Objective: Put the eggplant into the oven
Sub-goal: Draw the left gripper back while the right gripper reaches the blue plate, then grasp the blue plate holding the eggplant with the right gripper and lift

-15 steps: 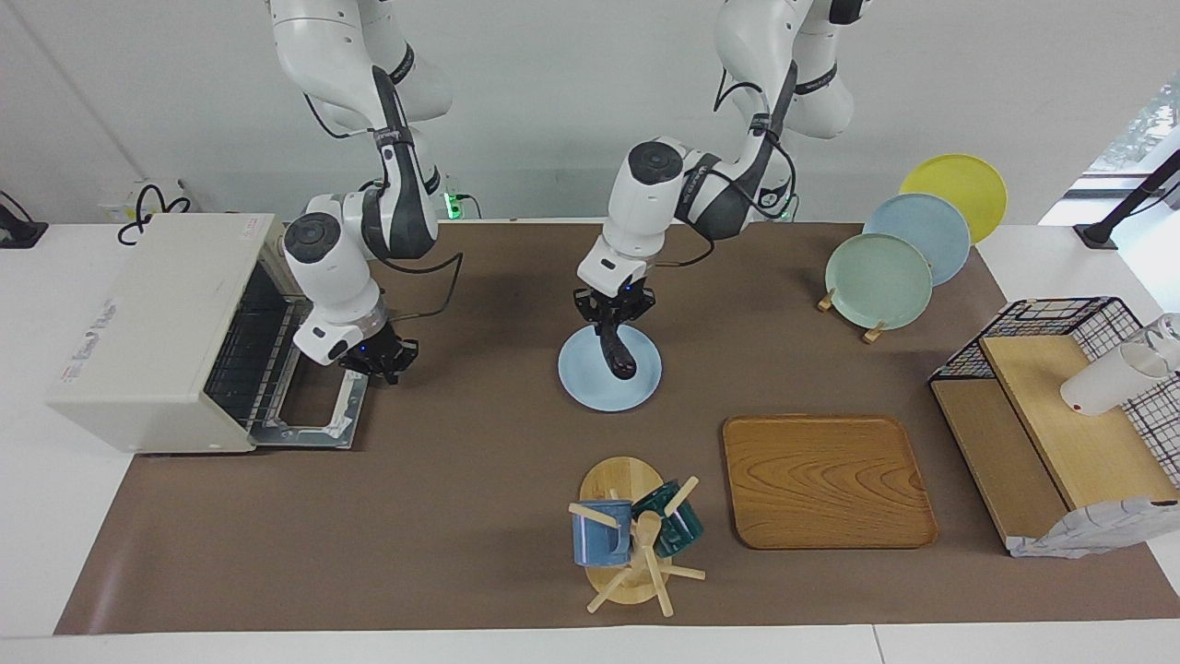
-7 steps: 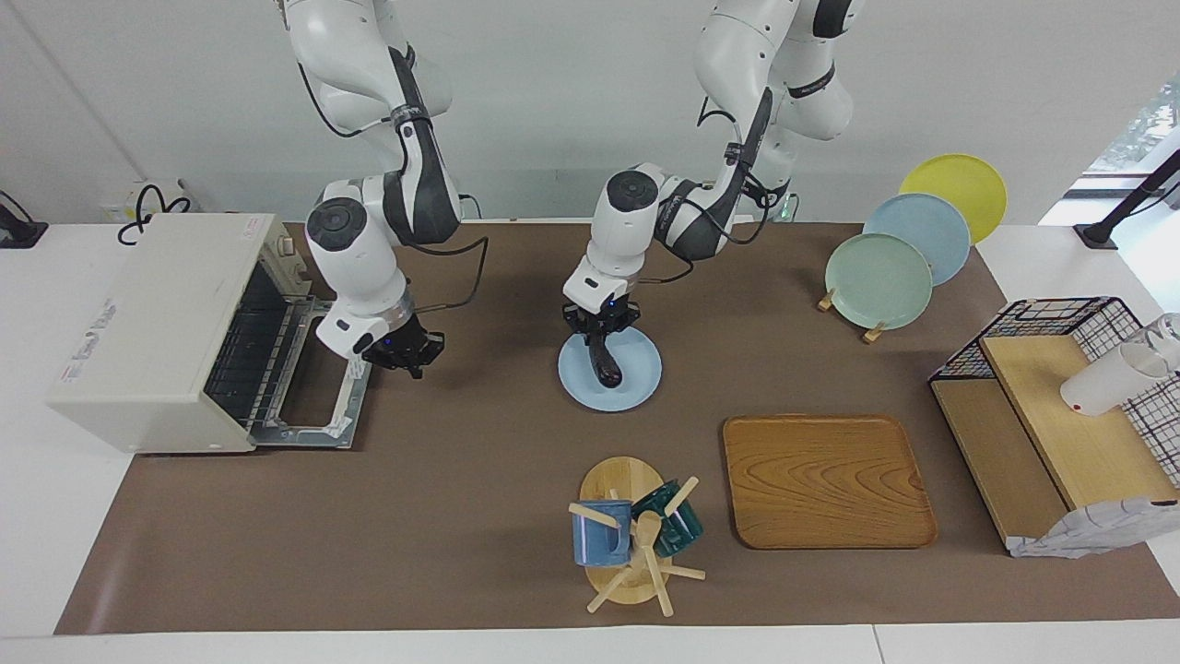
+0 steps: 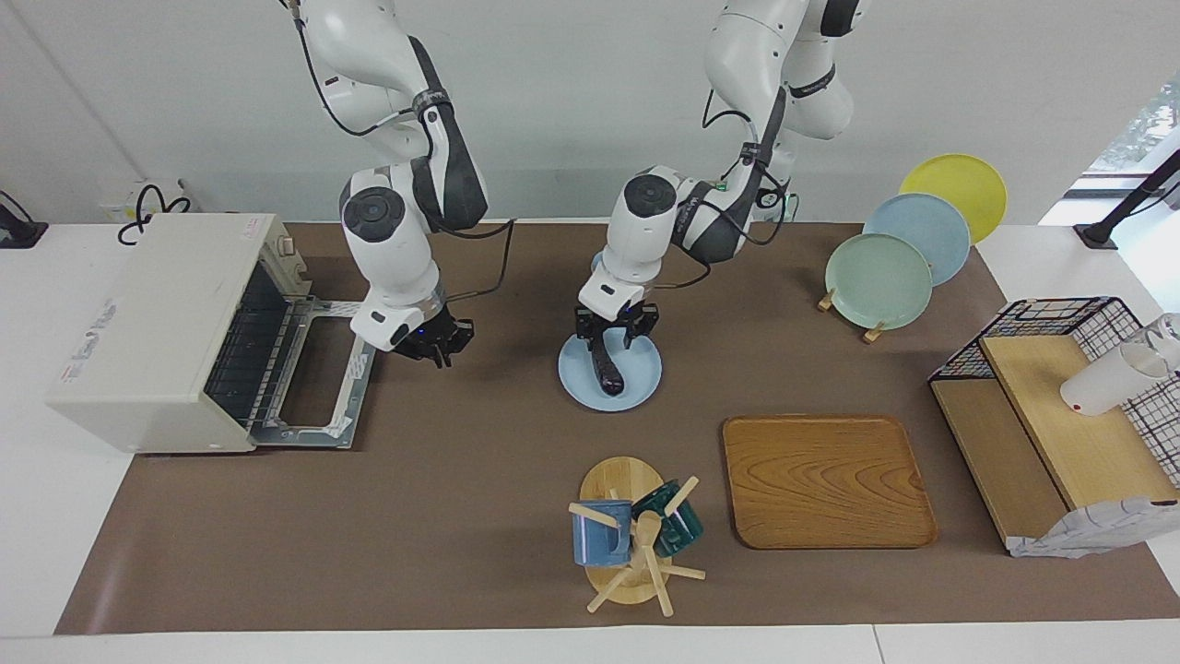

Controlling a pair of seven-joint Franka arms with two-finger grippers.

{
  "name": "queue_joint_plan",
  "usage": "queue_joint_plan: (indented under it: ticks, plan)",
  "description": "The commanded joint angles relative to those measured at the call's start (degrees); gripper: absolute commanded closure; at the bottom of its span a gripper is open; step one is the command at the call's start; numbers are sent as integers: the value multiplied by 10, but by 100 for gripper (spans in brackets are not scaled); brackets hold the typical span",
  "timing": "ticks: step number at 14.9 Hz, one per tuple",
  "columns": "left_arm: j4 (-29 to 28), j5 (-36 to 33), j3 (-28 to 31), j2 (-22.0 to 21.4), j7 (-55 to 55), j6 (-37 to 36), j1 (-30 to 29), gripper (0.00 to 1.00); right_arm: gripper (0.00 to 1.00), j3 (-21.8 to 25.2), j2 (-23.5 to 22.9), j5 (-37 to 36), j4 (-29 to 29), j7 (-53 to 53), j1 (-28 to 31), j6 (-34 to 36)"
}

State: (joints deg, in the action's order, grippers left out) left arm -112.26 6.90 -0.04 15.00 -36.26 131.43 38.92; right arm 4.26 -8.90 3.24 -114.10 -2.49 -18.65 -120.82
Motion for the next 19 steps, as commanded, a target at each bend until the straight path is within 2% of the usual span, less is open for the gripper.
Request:
queue_joint_plan:
  ticks: [1, 3, 5, 7, 8, 10, 11, 12, 14, 16, 19]
  plan:
    - [31, 6, -1, -44, 78, -98, -73, 0, 87, -1, -16, 10, 39, -26, -30, 28]
    - [55, 6, -1, -63, 138, -152, -137, 0, 87, -2, -31, 11, 81, -78, -69, 51]
    - [98, 4, -1, -65, 196, -220, -186, 0, 85, -1, -56, 4, 136, -118, -116, 75]
    - [130, 2, -1, -67, 235, -260, -225, 0, 66, -3, -78, 12, 174, -126, -133, 78]
    - [142, 0, -1, -73, 250, -278, -244, 0, 66, -11, -95, 12, 202, -143, -143, 87]
    - [141, -20, -1, -98, 264, -293, -259, 0, 66, -26, -154, 4, 295, -216, -173, 145]
    - [141, -26, -1, -108, 265, -303, -266, 0, 66, -28, -182, 2, 336, -250, -204, 153]
    - [141, -31, -1, -118, 266, -313, -271, 0, 65, -28, -195, 2, 350, -273, -221, 146]
    - [141, -51, -1, -139, 269, -340, -275, 0, 51, -28, -198, 3, 351, -284, -229, 131]
    - [136, -58, -1, -159, 273, -370, -274, 0, 51, -28, -197, 6, 335, -289, -248, 94]
    - [129, -58, 1, -179, 276, -408, -274, 0, 52, -29, -177, 7, 262, -295, -256, 36]
